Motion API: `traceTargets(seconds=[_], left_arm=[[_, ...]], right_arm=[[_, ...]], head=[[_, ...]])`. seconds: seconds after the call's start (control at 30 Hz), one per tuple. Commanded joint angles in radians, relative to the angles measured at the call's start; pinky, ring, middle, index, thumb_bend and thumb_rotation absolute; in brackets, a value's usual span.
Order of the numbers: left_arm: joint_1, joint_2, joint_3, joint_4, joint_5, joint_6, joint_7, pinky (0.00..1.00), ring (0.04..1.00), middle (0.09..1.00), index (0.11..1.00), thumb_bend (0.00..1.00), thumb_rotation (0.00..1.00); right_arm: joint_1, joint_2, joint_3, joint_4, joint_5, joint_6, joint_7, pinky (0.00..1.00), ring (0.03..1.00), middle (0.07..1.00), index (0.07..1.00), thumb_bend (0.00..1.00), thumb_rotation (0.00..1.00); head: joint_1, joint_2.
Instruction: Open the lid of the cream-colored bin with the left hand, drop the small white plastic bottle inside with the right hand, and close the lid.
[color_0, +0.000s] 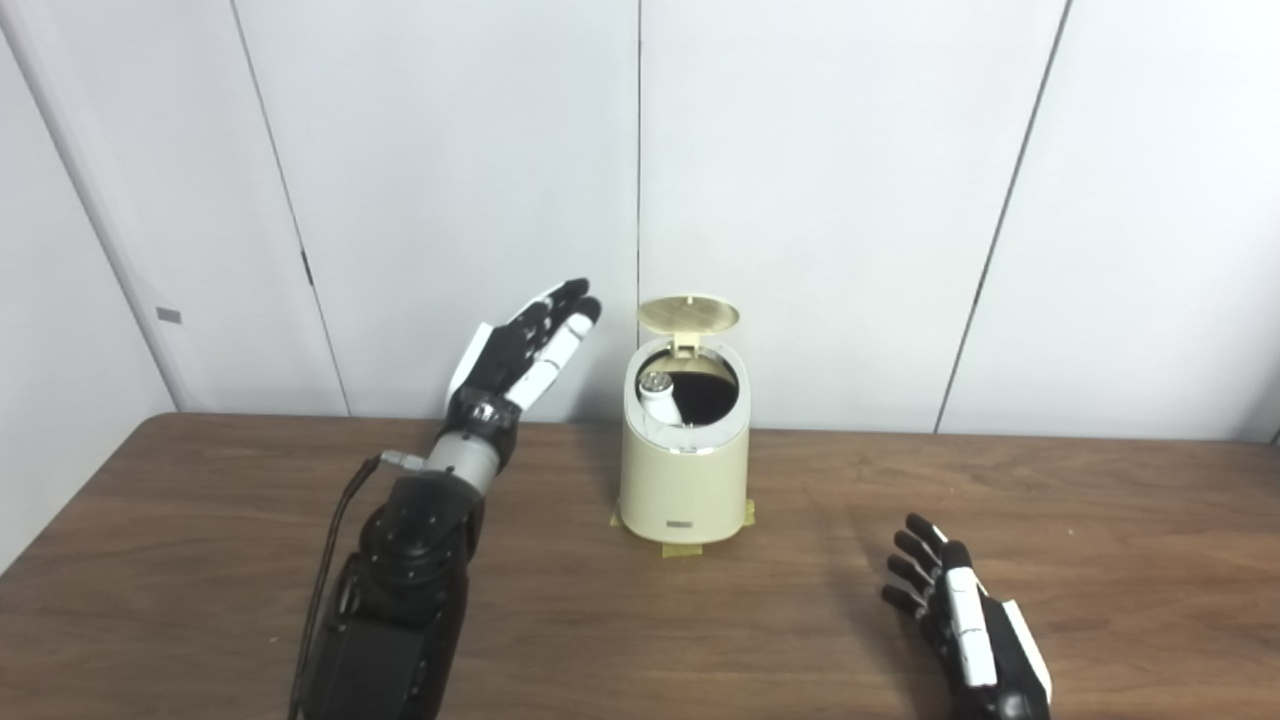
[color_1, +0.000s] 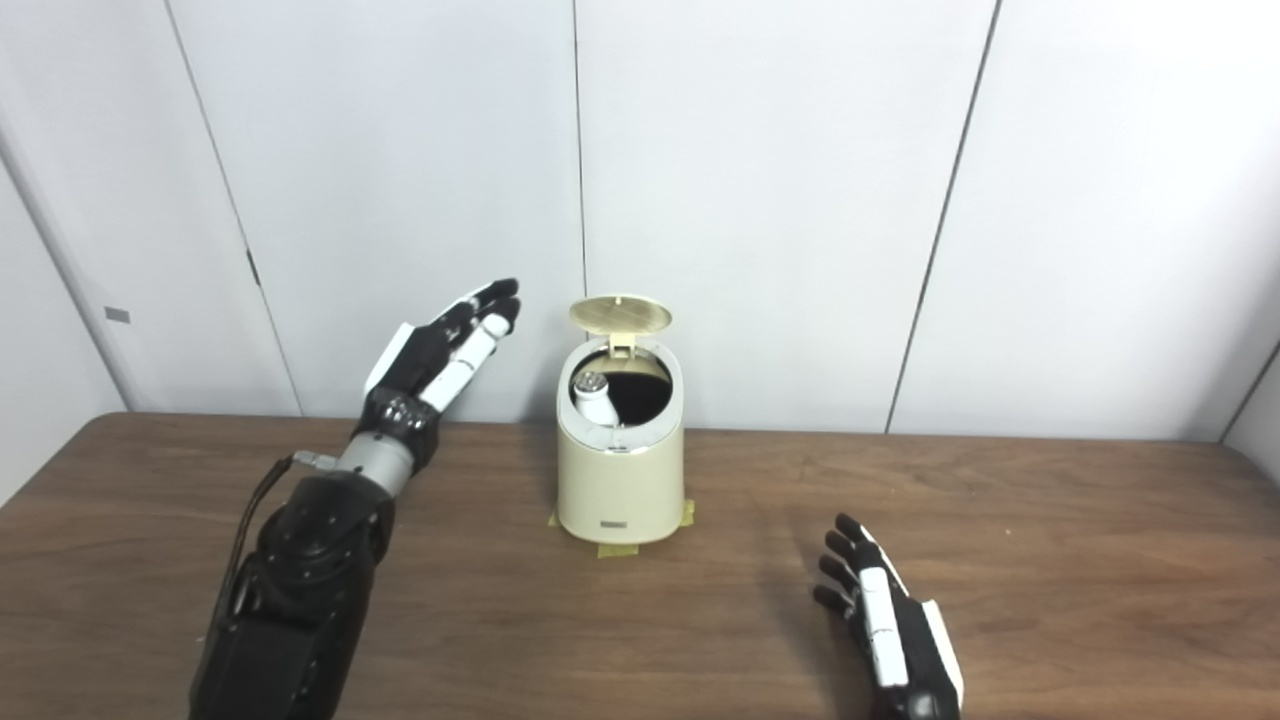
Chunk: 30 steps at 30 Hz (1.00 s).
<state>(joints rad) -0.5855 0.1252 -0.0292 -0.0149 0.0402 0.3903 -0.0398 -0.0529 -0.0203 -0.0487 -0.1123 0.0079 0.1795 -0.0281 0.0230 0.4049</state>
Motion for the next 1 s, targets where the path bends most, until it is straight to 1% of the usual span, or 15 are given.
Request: traceTargets(seconds=[0.0,0.17,0.27,0.43,0.53,0.6,0.73,0.8,0.87,0.93,0.97], left_arm=[[-0.063,-0.001,-0.001,-0.002,0.014,-0.039,0.004,0.95,0.906,0.896,0.914,0.63,0.70],[-0.112,0.005,-0.017,0.051,0.028,-0.058,-0.002,0.95,0.915,0.907,0.928,0.63,0.72],[-0.143,0.012,-0.023,0.089,0.041,-0.077,-0.003,0.95,0.918,0.904,0.915,0.63,0.72],[-0.188,0.025,-0.032,0.138,0.056,-0.093,-0.014,0.95,0.922,0.900,0.898,0.64,0.73],[-0.214,0.046,-0.062,0.168,0.092,-0.124,-0.028,0.93,0.916,0.893,0.890,0.61,0.76],[-0.236,0.054,-0.077,0.191,0.111,-0.136,-0.033,0.93,0.920,0.895,0.868,0.60,0.78],[-0.277,0.062,-0.103,0.220,0.147,-0.124,-0.048,0.94,0.944,0.920,0.875,0.60,0.76],[-0.296,0.066,-0.117,0.230,0.161,-0.124,-0.062,0.92,0.935,0.916,0.870,0.61,0.76],[-0.317,0.076,-0.142,0.242,0.188,-0.125,-0.077,0.90,0.929,0.916,0.860,0.63,0.78],[-0.334,0.090,-0.172,0.252,0.227,-0.138,-0.087,0.88,0.916,0.911,0.862,0.62,0.81],[-0.343,0.102,-0.196,0.253,0.260,-0.144,-0.093,0.87,0.913,0.909,0.863,0.62,0.81]], right_arm=[[-0.012,-0.002,0.003,-0.036,-0.002,-0.033,0.003,0.79,0.873,0.890,0.891,0.57,1.00],[-0.003,-0.008,0.005,-0.040,-0.010,-0.033,0.001,0.76,0.867,0.883,0.886,0.56,1.00],[0.001,-0.007,0.005,-0.050,-0.004,-0.025,0.004,0.76,0.868,0.886,0.889,0.55,1.00],[0.005,-0.008,0.005,-0.052,0.007,-0.017,0.011,0.77,0.866,0.884,0.890,0.57,1.00],[0.006,-0.009,0.006,-0.050,0.010,-0.013,0.014,0.76,0.856,0.880,0.889,0.57,1.00],[0.006,-0.008,0.007,-0.052,0.013,-0.009,0.016,0.75,0.844,0.874,0.884,0.57,1.00],[0.003,-0.019,0.016,-0.056,0.007,-0.011,0.027,0.74,0.839,0.872,0.891,0.57,1.00],[-0.001,-0.022,0.021,-0.056,0.003,-0.013,0.027,0.74,0.839,0.867,0.898,0.56,1.00],[-0.005,-0.018,0.021,-0.055,0.009,-0.011,0.024,0.74,0.840,0.859,0.898,0.56,1.00],[-0.007,-0.014,0.023,-0.056,0.005,-0.007,0.018,0.73,0.835,0.847,0.895,0.56,1.00],[-0.006,-0.013,0.027,-0.060,-0.002,-0.002,0.017,0.72,0.834,0.844,0.894,0.56,1.00]], head=[[-0.002,0.004],[-0.006,0.012],[-0.006,0.014],[-0.007,0.018],[-0.007,0.019],[-0.008,0.022],[-0.010,0.024],[-0.009,0.025],[-0.009,0.026],[-0.008,0.026],[-0.009,0.027]])
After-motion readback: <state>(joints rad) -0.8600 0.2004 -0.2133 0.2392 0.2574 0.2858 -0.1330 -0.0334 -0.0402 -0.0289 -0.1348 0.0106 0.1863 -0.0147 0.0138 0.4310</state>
